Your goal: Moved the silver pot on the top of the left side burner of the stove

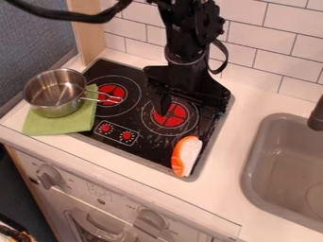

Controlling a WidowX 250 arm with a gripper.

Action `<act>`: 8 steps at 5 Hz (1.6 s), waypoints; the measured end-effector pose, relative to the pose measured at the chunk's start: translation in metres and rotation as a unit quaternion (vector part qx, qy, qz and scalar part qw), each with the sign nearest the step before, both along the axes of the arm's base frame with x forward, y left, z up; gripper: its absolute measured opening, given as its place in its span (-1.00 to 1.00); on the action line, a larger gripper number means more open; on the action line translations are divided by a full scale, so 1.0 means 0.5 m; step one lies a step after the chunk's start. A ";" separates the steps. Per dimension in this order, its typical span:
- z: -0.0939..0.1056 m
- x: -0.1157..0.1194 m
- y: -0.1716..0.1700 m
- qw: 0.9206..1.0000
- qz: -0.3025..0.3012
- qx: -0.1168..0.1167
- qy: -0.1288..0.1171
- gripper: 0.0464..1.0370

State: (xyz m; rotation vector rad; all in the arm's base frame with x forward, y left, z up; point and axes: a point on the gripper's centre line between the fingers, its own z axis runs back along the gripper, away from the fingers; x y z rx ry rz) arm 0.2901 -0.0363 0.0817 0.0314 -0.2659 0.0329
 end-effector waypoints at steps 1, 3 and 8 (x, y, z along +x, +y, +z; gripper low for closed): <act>-0.015 -0.005 0.001 1.000 0.001 -0.002 0.015 0.92; -0.015 -0.001 0.081 0.999 0.042 -0.017 0.020 0.93; -0.001 -0.028 0.293 0.999 -0.002 0.003 0.033 0.92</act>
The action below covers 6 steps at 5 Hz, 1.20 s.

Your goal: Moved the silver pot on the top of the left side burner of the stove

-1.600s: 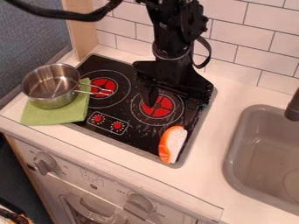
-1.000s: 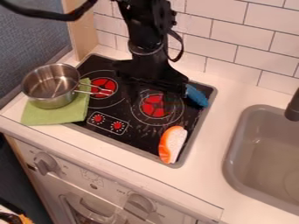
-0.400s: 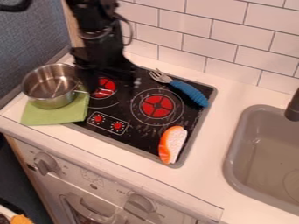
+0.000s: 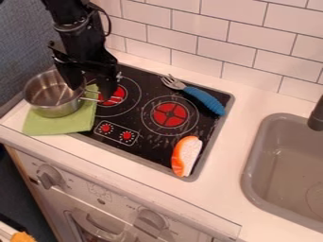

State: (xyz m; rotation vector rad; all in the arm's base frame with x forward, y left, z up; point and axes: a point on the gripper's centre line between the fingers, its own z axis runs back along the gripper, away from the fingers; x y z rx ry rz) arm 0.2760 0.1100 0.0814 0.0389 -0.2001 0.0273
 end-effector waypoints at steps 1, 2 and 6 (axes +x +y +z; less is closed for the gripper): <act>-0.031 0.000 0.027 1.000 -0.006 0.011 0.015 0.93; -0.058 -0.001 0.047 0.999 -0.017 0.024 0.026 0.93; -0.105 -0.015 0.134 0.998 0.003 0.035 0.045 0.24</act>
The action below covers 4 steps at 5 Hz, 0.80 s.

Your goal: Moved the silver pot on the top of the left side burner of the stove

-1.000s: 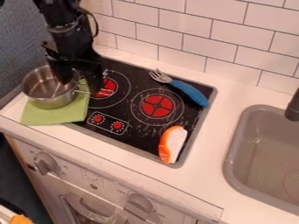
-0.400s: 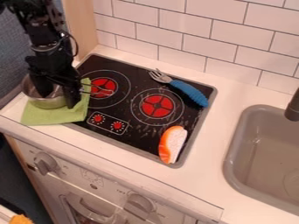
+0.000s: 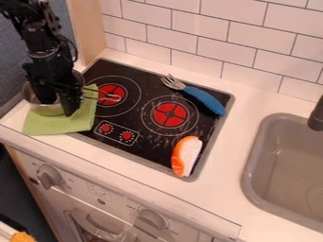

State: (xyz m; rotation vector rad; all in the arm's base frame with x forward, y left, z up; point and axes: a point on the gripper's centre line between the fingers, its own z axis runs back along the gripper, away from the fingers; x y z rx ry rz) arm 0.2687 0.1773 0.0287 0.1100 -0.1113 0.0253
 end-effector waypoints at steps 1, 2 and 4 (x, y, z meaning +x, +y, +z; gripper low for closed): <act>-0.001 0.006 -0.010 1.000 -0.004 0.000 -0.001 -0.37; -0.007 0.007 -0.025 1.000 -0.010 0.003 0.005 -0.78; -0.015 0.010 -0.050 1.000 -0.028 0.006 0.011 -0.93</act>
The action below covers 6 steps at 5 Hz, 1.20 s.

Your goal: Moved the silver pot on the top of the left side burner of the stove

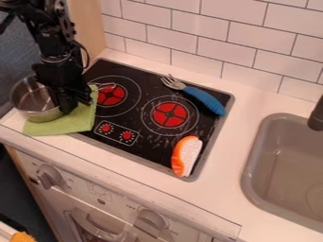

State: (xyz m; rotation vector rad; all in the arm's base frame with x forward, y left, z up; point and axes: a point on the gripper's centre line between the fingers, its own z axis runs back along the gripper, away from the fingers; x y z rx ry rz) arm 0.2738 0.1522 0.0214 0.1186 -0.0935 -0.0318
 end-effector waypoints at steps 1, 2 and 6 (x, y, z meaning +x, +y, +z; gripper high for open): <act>0.009 0.005 -0.016 1.000 -0.010 -0.001 -0.001 -0.93; 0.026 0.008 -0.022 1.000 -0.018 0.000 -0.008 -0.94; 0.095 0.080 -0.249 0.988 -0.144 -0.012 -0.059 -0.95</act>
